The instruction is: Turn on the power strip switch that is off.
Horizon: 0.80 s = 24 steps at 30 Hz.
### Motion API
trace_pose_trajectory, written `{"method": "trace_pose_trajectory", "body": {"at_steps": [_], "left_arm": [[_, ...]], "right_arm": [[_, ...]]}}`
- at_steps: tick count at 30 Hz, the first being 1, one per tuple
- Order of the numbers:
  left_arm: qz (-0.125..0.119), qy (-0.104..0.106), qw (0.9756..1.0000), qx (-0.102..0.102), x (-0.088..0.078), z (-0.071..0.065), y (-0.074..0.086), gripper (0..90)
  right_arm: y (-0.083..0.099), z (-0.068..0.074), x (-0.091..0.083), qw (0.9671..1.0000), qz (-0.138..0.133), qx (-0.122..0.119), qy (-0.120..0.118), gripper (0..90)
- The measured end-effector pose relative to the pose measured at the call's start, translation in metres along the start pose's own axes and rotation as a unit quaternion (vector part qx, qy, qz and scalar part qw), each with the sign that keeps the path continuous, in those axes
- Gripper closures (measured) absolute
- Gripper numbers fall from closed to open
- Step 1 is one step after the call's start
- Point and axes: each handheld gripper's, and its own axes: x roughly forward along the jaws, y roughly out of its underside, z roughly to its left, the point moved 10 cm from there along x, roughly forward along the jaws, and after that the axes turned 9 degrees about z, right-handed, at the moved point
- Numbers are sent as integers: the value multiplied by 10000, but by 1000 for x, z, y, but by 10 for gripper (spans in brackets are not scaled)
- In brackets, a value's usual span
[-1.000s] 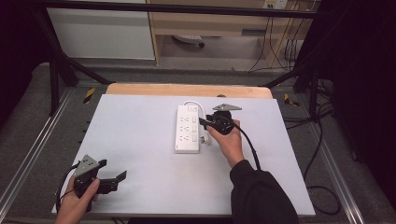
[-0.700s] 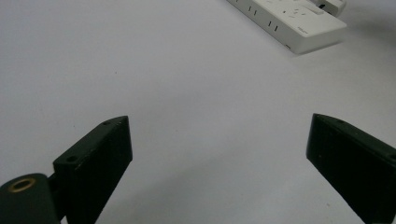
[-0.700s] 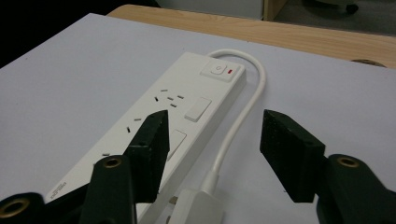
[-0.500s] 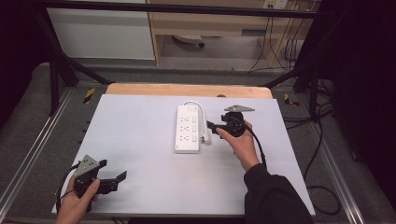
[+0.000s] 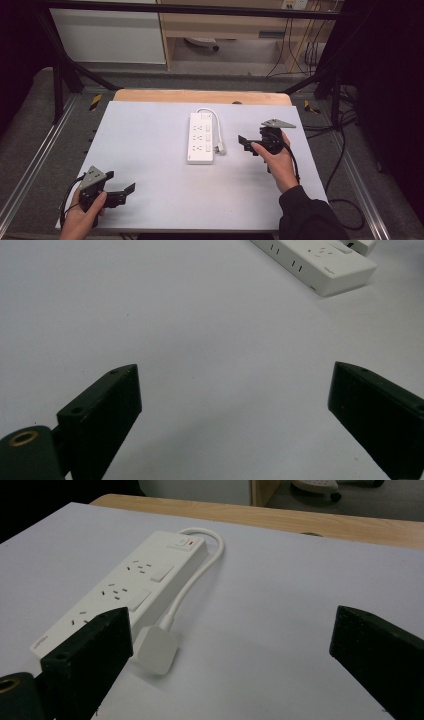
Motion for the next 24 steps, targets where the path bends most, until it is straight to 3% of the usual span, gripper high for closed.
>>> {"method": "trace_pose_trajectory", "body": {"at_steps": [9,24], "left_arm": [[23,-24,10000,-8,0,1,1,70],[17,-42,10000,-34,0,1,1,70]], "right_arm": [[20,-18,-35,9997,-227,122,13,46],[63,-38,-80,9994,-307,167,72,46]]}}
